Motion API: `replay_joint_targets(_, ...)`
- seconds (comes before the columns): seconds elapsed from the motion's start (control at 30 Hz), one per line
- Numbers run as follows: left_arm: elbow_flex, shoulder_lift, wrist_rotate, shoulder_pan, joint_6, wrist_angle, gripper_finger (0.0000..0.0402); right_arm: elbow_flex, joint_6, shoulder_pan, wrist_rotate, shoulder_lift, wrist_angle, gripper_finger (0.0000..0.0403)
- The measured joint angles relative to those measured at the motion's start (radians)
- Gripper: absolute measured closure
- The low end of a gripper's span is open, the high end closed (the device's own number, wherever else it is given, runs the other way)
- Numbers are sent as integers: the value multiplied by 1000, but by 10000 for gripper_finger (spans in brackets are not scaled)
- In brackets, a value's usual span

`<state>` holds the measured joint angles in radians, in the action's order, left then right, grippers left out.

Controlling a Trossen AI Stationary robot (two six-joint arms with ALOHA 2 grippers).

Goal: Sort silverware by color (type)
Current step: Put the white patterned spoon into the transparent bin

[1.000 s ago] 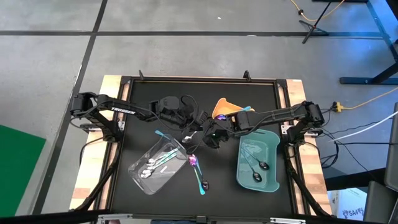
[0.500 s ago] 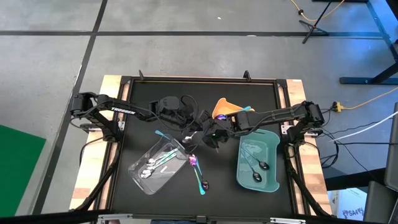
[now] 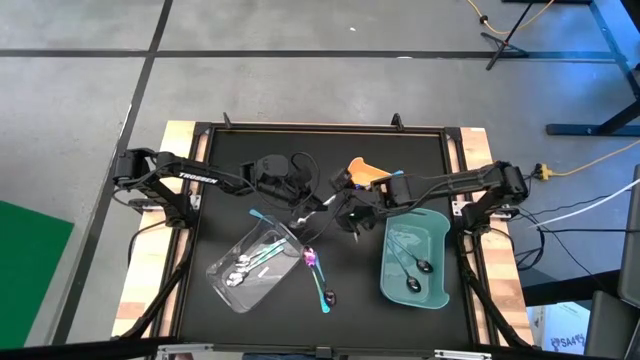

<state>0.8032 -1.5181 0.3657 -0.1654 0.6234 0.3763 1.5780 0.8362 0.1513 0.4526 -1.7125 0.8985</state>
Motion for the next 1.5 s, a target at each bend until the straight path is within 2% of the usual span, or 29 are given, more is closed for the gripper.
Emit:
replay_joint_targets(0.3,0,0,115,1,128,-5,374,0,-233,0,-27,90,182,271)
replay_joint_targets(0.47,0,0,228,21,240,-7,376,0,-345,-1,-62,145,246,271)
replay_joint_targets(0.63,0,0,281,83,388,-18,376,-1,-455,0,-79,178,257,271)
replay_joint_targets(0.83,0,0,278,198,508,-35,376,-2,-473,0,-79,184,264,271)
replay_joint_targets(1.03,-1,17,136,296,606,-53,376,-3,-473,0,-79,184,263,271)
replay_joint_targets(1.2,-2,121,5,335,601,-161,376,-3,-473,-1,-79,184,262,271)
replay_joint_targets(1.4,-2,293,-194,408,611,-488,376,-3,-495,-1,-79,184,273,271)
replay_joint_targets(1.5,-1,337,-304,471,661,-651,376,-3,-547,-1,-79,184,337,271)
